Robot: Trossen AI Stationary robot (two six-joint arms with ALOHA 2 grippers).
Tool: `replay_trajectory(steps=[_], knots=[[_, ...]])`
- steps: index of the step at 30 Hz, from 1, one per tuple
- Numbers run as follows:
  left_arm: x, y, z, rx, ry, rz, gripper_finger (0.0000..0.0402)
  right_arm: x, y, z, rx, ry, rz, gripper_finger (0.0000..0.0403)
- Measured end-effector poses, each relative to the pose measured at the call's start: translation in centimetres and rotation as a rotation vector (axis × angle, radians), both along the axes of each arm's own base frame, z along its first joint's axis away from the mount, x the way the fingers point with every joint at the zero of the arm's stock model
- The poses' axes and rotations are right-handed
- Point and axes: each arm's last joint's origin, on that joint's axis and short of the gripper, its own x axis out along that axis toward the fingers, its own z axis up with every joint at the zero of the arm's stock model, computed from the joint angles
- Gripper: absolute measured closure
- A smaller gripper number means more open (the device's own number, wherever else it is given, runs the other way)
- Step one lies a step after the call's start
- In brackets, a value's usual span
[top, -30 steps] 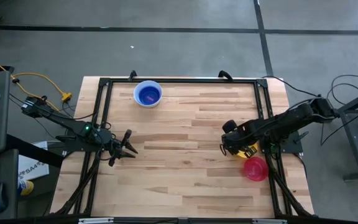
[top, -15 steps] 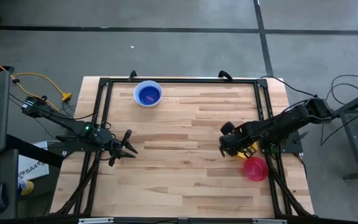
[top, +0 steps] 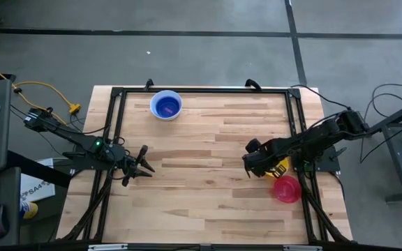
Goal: Nest bowls inside each other
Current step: Stack the yellow bowl on top of the violet bowl
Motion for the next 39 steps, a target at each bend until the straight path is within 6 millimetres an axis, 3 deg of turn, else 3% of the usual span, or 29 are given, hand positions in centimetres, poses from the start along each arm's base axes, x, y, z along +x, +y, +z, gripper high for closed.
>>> replay_trajectory(steps=[7, 20, 30, 39], knots=[[0.0, 0.0, 0.0, 0.000, 0.000, 0.000, 0.0297, 0.0, 0.0, 0.0, -0.001, -0.005, 0.004, 0.0331], [0.0, 0.0, 0.0, 0.000, 0.000, 0.000, 0.0297, 0.1, -0.1, 0.1, -0.049, -0.016, 0.009, 0.0393], [0.0, 0.0, 0.0, 0.000, 0.000, 0.000, 0.0297, 0.2, -0.2, 0.1, -0.059, -0.029, 0.007, 0.0397], [0.0, 0.0, 0.0, 0.000, 0.000, 0.000, 0.0297, 1.5, -1.2, 0.2, -0.102, -0.163, -0.084, 0.0398]])
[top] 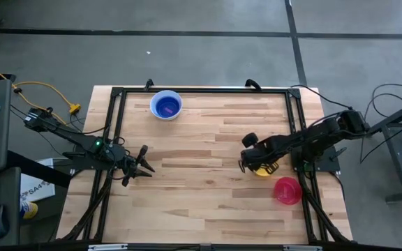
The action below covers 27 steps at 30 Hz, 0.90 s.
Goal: Nest bowls inside each other
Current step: Stack the yellow bowl on top of the violet bowl
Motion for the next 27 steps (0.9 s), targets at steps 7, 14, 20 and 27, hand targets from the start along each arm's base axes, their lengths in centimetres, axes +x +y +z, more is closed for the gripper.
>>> replay_trajectory(steps=[7, 14, 20, 27], knots=[[0.0, 0.0, 0.0, 0.000, 0.000, 0.000, 0.0297, 1.3, -2.1, 0.5, 0.049, -0.143, -0.277, 0.0398], [0.0, 0.0, 0.0, 0.000, 0.000, 0.000, 0.0297, 4.1, -3.8, 2.4, 0.113, -0.219, -0.516, 0.0399], [0.0, 0.0, 0.0, 0.000, 0.000, 0.000, 0.0297, 7.8, -4.9, 2.8, 0.147, -0.175, -0.581, 0.0399], [0.0, 0.0, 0.0, 0.000, 0.000, 0.000, 0.0297, 12.8, -5.9, 2.9, 0.218, -0.179, -0.616, 0.0399]])
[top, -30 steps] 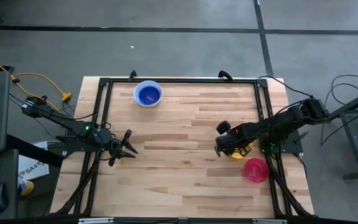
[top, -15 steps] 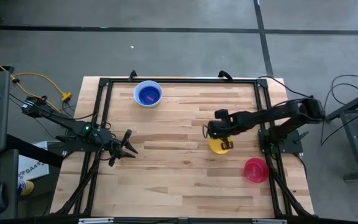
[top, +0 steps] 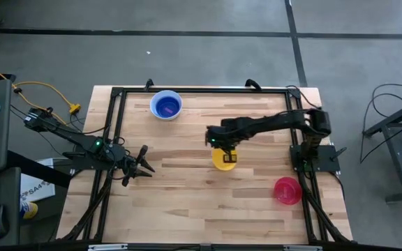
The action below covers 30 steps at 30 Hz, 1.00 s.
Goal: Nest bowls inside each other
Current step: Stack the yellow bowl on top of the violet bowl
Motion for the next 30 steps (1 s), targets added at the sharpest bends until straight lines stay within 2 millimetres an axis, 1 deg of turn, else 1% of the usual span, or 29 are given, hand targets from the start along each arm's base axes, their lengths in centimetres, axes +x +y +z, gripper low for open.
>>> replay_trajectory(steps=[5, 9, 11, 14, 20, 26, 30], knots=[[0.0, 0.0, 0.0, 0.000, 0.000, 0.000, 0.0297, 2.5, -1.3, 0.7, 0.087, -0.045, -0.077, 0.0399], [0.0, 0.0, 0.0, 0.000, 0.000, 0.000, 0.0297, 3.7, -2.7, 1.7, 0.111, -0.090, -0.110, 0.0399], [0.0, 0.0, 0.0, 0.000, 0.000, 0.000, 0.0297, 3.9, -3.5, 2.3, 0.139, -0.118, -0.146, 0.0399], [0.0, 0.0, 0.0, 0.000, 0.000, 0.000, 0.0297, 4.0, -5.0, 3.1, 0.203, -0.158, -0.213, 0.0399], [0.0, 0.0, 0.0, 0.000, 0.000, 0.000, 0.0297, 3.4, -7.8, 3.8, 0.344, -0.176, -0.359, 0.0399], [0.0, 0.0, 0.0, 0.000, 0.000, 0.000, 0.0297, 2.6, -10.1, 3.8, 0.350, -0.178, -0.432, 0.0399], [0.0, 0.0, 0.0, 0.000, 0.000, 0.000, 0.0297, 2.2, -11.2, 3.8, 0.352, -0.181, -0.458, 0.0399]])
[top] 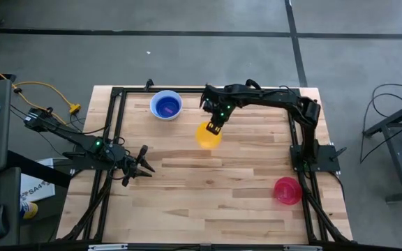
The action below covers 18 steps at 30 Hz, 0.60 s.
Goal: Nest bowls inside each other
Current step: Stack the yellow bowl on top of the violet bowl
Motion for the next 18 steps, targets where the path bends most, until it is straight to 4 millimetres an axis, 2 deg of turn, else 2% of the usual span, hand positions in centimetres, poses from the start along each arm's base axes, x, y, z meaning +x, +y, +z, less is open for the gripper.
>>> replay_trajectory(steps=[18], knots=[[0.00, 0.00, 0.00, 0.006, -0.003, -0.002, 0.0297, 0.22, -0.29, 0.09, -0.031, -0.036, 0.049, 0.0399]])
